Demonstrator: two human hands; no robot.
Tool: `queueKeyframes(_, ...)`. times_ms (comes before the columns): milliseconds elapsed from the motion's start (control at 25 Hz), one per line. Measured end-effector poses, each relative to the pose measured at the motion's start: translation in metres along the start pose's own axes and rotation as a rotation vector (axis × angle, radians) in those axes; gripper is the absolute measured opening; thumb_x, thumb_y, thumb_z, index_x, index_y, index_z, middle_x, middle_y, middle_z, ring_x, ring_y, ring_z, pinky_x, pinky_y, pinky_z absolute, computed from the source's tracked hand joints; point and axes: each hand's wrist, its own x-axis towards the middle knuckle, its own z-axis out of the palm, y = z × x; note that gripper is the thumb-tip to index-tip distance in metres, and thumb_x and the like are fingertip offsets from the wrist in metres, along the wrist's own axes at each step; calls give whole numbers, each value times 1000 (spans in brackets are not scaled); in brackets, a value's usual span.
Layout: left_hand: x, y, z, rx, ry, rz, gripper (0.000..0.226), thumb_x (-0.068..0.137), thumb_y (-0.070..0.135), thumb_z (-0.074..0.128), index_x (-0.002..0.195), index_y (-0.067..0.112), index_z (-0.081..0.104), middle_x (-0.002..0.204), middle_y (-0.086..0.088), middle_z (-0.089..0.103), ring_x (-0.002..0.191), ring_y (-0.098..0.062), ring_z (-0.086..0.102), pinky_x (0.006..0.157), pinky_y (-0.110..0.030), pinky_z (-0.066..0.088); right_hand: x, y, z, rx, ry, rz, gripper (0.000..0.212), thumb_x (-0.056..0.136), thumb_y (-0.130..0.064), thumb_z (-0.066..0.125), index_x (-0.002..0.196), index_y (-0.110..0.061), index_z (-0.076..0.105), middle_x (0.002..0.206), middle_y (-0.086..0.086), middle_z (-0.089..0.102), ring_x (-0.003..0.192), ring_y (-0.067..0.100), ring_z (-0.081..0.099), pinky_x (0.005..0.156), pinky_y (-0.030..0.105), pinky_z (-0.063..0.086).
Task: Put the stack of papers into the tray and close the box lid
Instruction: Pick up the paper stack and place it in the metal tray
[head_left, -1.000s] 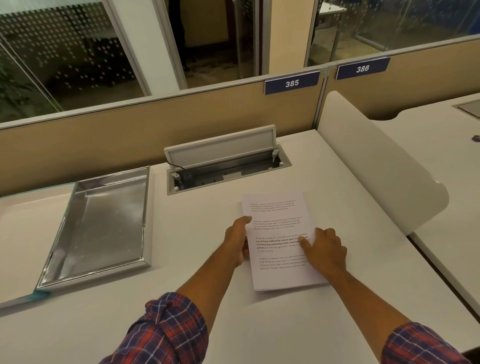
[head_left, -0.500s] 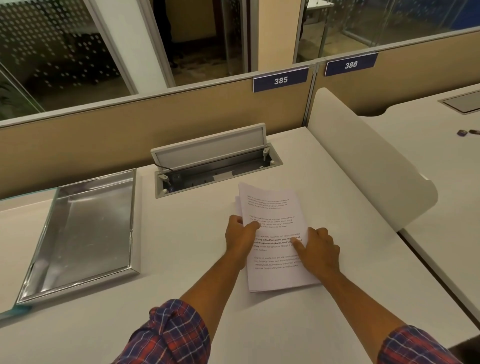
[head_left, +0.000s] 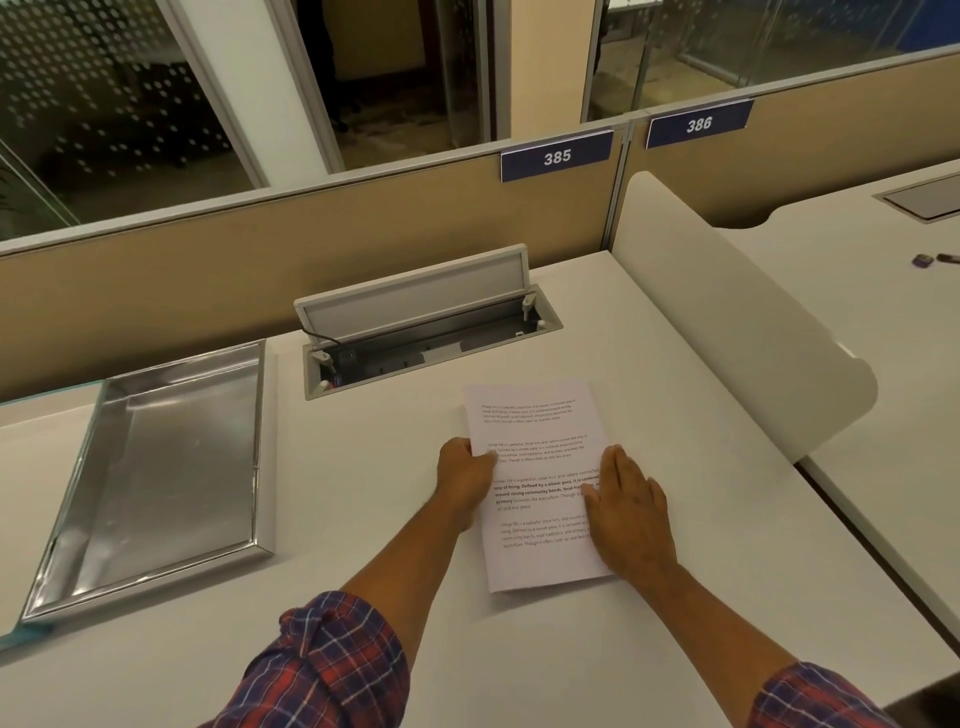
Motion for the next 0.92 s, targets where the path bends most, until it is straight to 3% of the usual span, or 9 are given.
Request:
queueKeyframes(160, -22, 10, 1, 42, -44, 198, 22, 106, 17, 58, 124, 25, 48, 123, -2, 68, 97, -17, 76, 66, -25, 65, 11, -3, -16, 199, 6, 89, 68, 105, -42, 45, 160, -6, 27, 157, 14, 46, 141, 33, 47, 116, 54, 36)
queueKeyframes(240, -34, 16, -6, 4, -45, 251, 26, 104, 18, 61, 126, 27, 50, 123, 0, 70, 92, -20, 79, 66, -28, 66, 25, -6, -40, 521, -65, 170, 66, 106, -42, 47, 161, -9, 27, 153, 13, 52, 137, 34, 53, 115, 56, 40)
queueKeyframes(360, -52, 27, -33, -48, -38, 342, 28, 103, 21, 64, 128, 29, 53, 121, 4, 72, 91, -14, 80, 65, -29, 66, 34, -18, -78, 1013, -183, 120, 48, 107, -43, 47, 146, -16, 48, 138, 9, 67, 117, 26, 70, 103, 56, 56)
queueKeyframes(480, -70, 30, -71, 31, 51, 462, 24, 106, 24, 58, 122, 40, 50, 119, 14, 67, 99, 5, 72, 62, -14, 60, 25, -46, -98, 979, -122, -6, 37, 106, -47, 46, 130, -20, 54, 121, 1, 71, 103, 15, 73, 90, 49, 63)
queueKeyframes(560, -82, 29, -96, 82, 121, 522, 29, 108, 20, 54, 118, 46, 45, 116, 22, 61, 104, 12, 65, 63, -7, 56, 10, -71, -99, 922, -53, -112, 33, 100, -55, 42, 119, -31, 53, 110, -14, 69, 98, 6, 71, 80, 38, 64)
queueKeyframes(720, -104, 13, -138, 125, 212, 610, 39, 108, 4, 50, 126, 38, 42, 108, 40, 55, 110, 11, 61, 69, -11, 59, -28, -118, -81, 978, 5, -245, 11, 104, -52, 38, 113, -54, 45, 111, -31, 66, 105, -1, 68, 75, 21, 63)
queueKeyframes(840, -122, -3, -164, 78, 245, 655, 51, 106, -1, 50, 129, 43, 43, 112, 33, 58, 114, 2, 63, 74, -17, 63, -49, -140, -67, 1009, 25, -286, 13, 105, -51, 38, 115, -55, 45, 117, -31, 65, 110, 0, 67, 77, 17, 60)
queueKeyframes(920, -130, -15, -181, 27, 252, 671, 51, 106, -5, 49, 134, 38, 44, 121, 18, 60, 118, -8, 64, 79, -24, 65, -59, -154, -61, 1012, 25, -298, 14, 104, -53, 37, 114, -55, 46, 118, -30, 66, 111, 0, 66, 78, 15, 59)
